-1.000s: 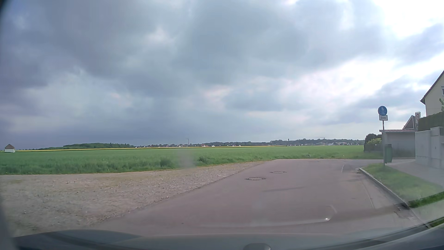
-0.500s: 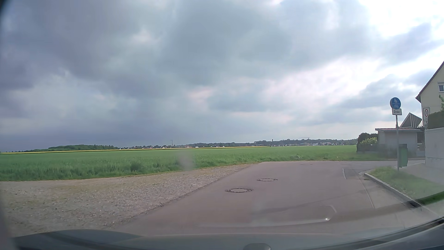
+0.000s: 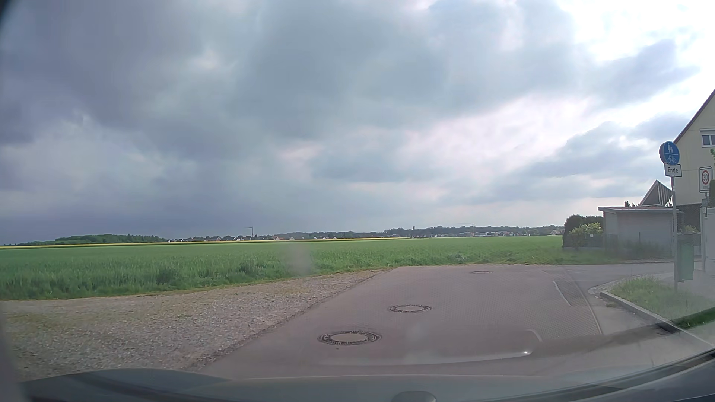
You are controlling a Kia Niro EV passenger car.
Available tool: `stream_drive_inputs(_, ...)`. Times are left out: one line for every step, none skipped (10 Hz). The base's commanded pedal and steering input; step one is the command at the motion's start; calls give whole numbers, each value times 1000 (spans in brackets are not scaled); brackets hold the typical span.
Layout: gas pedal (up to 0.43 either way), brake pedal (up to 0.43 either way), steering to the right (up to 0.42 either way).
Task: Follow the waypoints while adhering to traffic rules and regulations
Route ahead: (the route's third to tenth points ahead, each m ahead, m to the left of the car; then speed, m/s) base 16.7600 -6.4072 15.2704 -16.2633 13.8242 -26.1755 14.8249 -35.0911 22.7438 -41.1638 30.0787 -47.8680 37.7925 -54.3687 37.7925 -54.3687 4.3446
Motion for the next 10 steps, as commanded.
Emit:
stream_drive_inputs(87, 0, 127)
stream_drive_inputs(87, 0, 137)
stream_drive_inputs(87, 0, 146)
stream_drive_inputs(87, 0, 154)
stream_drive_inputs(87, 0, 159)
stream_drive_inputs(87, 0, 163)
stream_drive_inputs(87, 0, 166)
stream_drive_inputs(87, 0, 168)
stream_drive_inputs(87, 0, 171)
stream_drive_inputs(87, 0, 177)
